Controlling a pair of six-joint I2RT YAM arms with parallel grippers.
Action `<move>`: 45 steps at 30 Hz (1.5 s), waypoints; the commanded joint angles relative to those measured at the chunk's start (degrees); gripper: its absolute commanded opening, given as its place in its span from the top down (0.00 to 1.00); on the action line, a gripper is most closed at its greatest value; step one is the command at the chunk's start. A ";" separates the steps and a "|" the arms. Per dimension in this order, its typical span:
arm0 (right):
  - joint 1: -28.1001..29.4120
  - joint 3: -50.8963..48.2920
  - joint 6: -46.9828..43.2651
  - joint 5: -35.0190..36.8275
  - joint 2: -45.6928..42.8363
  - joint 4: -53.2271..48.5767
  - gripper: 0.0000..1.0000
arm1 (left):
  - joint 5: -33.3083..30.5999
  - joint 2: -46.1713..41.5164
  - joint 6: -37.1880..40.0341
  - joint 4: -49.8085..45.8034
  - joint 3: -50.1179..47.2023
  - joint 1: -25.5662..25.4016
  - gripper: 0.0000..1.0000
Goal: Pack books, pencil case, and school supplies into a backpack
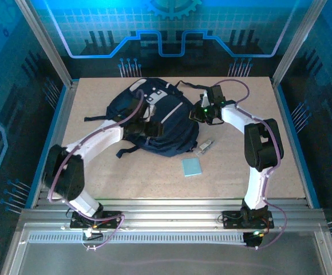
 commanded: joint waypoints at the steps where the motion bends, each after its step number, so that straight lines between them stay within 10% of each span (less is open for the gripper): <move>1: -0.15 2.09 -1.47 -4.30 -2.34 -0.73 0.66 | -7.00 5.79 7.63 -0.63 7.57 -3.27 0.30; 12: -3.59 -8.27 -0.48 10.97 -18.38 -10.67 0.20 | -17.32 24.32 15.44 -9.56 25.97 -7.53 0.21; 19: -1.90 -15.00 3.49 14.69 -18.83 -13.84 0.15 | -16.53 27.16 15.87 -10.69 26.73 -7.64 0.21; 22: -0.03 -16.70 4.48 16.80 -17.89 -15.35 0.15 | -16.22 27.76 15.81 -10.30 26.22 -7.52 0.31; 25: 1.03 -18.31 5.52 17.73 -18.08 -15.22 0.16 | -15.37 27.17 14.90 -9.45 25.76 -7.11 0.60; 30: 1.83 -18.55 6.43 17.87 -18.04 -15.73 0.18 | -11.13 23.99 12.53 -10.26 26.51 -5.87 0.98; 45: 7.44 -12.31 13.99 21.34 -8.66 -17.24 0.19 | 24.87 10.76 -8.26 2.28 18.25 8.63 1.00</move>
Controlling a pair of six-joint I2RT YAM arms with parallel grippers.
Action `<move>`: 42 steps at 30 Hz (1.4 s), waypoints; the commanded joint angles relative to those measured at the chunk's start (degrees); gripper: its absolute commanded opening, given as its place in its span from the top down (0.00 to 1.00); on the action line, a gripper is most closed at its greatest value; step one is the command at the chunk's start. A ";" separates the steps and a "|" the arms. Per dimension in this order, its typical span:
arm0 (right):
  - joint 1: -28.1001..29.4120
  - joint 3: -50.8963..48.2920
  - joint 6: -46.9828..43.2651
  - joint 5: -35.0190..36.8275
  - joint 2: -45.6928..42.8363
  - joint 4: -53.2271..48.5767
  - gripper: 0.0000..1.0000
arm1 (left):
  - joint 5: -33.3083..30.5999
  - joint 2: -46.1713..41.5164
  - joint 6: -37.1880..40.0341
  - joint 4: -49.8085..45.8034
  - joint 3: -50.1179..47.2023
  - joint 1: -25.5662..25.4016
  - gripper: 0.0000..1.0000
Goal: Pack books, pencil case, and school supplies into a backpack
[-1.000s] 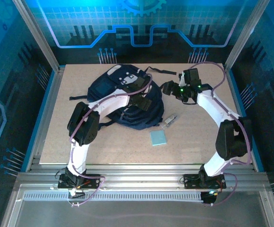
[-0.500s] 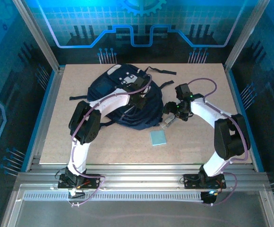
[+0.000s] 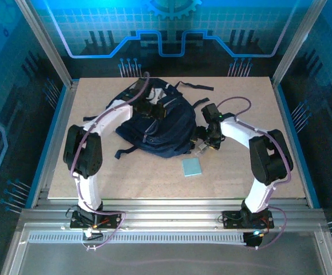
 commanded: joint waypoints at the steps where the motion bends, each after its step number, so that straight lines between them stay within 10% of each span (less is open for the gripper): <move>1: 1.63 2.40 3.58 5.00 2.47 -2.57 0.19 | 12.27 -5.07 -8.73 7.17 -2.18 3.32 1.00; 31: 1.82 -2.77 3.67 11.96 2.35 -2.45 0.26 | 24.04 -8.53 -23.21 29.00 -12.38 4.29 1.00; 42: -1.81 -5.35 0.34 11.60 -3.61 -2.19 0.65 | 24.44 -7.74 -22.41 27.54 -11.65 4.34 1.00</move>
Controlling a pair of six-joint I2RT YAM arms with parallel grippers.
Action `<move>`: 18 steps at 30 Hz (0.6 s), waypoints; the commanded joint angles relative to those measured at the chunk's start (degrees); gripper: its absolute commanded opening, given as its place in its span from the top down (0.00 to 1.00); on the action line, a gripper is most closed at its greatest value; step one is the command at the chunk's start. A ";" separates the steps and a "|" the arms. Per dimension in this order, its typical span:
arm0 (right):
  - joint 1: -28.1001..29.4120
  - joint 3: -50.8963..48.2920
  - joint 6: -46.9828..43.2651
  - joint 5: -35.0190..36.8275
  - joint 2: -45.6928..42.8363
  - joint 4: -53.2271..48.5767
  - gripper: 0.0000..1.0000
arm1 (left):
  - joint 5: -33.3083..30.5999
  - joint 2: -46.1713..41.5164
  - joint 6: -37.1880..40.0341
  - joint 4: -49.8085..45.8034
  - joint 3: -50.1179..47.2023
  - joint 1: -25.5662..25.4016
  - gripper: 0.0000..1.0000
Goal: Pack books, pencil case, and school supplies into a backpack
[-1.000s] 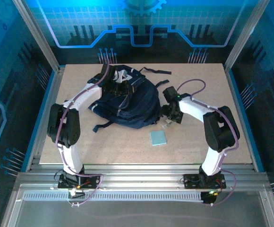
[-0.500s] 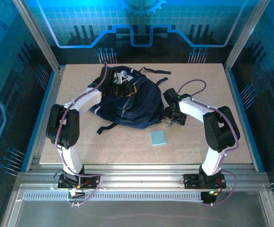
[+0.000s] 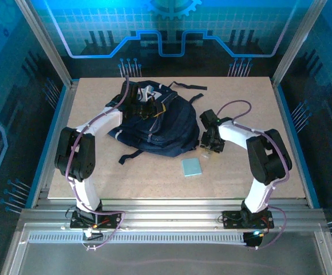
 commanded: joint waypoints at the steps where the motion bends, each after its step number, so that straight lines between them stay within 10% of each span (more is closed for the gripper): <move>1: -2.60 -0.12 -2.90 0.16 -4.73 -1.97 0.65 | 5.21 -3.89 0.19 3.93 1.08 -0.20 1.00; 10: -3.03 10.06 -12.68 -19.80 -12.64 -1.00 0.59 | 6.05 -3.22 -0.82 3.38 1.84 -0.20 1.00; 18: 1.47 19.01 -7.93 -29.87 -2.16 14.74 0.59 | 7.53 -4.21 -3.97 6.11 1.00 -0.20 1.00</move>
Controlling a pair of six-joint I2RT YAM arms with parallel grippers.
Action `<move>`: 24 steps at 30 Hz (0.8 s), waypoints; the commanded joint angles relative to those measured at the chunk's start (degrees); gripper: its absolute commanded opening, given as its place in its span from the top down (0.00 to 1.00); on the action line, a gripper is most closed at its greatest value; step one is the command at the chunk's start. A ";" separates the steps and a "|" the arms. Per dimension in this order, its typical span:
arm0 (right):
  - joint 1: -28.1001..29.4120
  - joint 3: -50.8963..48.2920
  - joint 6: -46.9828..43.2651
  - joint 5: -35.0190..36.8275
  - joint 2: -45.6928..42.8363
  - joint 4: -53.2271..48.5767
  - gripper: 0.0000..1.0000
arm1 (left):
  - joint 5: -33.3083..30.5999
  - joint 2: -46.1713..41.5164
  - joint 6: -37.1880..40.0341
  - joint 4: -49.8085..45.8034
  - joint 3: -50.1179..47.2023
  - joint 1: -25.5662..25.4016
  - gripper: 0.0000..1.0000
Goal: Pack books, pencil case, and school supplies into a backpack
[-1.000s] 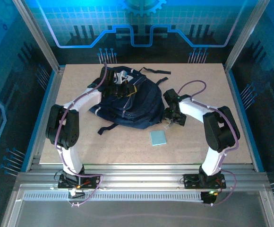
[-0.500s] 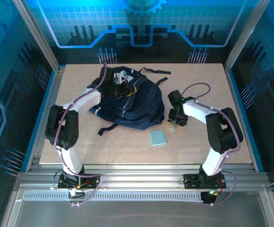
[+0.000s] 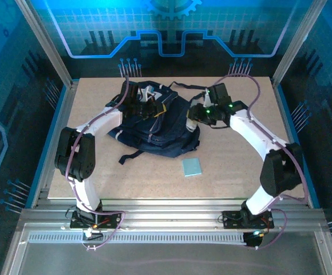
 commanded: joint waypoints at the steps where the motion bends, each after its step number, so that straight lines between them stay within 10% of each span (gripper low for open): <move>1: 1.87 3.61 3.17 -7.65 6.16 9.90 0.59 | 6.26 -4.35 -2.67 6.24 0.98 -0.20 1.00; 9: 6.44 15.08 9.77 -10.77 20.36 14.25 0.58 | 7.76 -5.46 -6.27 10.21 0.37 -0.29 1.00; 12: 7.09 15.46 12.79 -13.84 22.17 17.80 0.44 | 7.75 -5.67 -8.45 13.06 -0.04 -0.25 1.00; 24: 1.31 5.01 4.84 -9.48 7.53 7.69 0.25 | 6.77 -4.98 -12.38 19.29 -0.90 0.24 1.00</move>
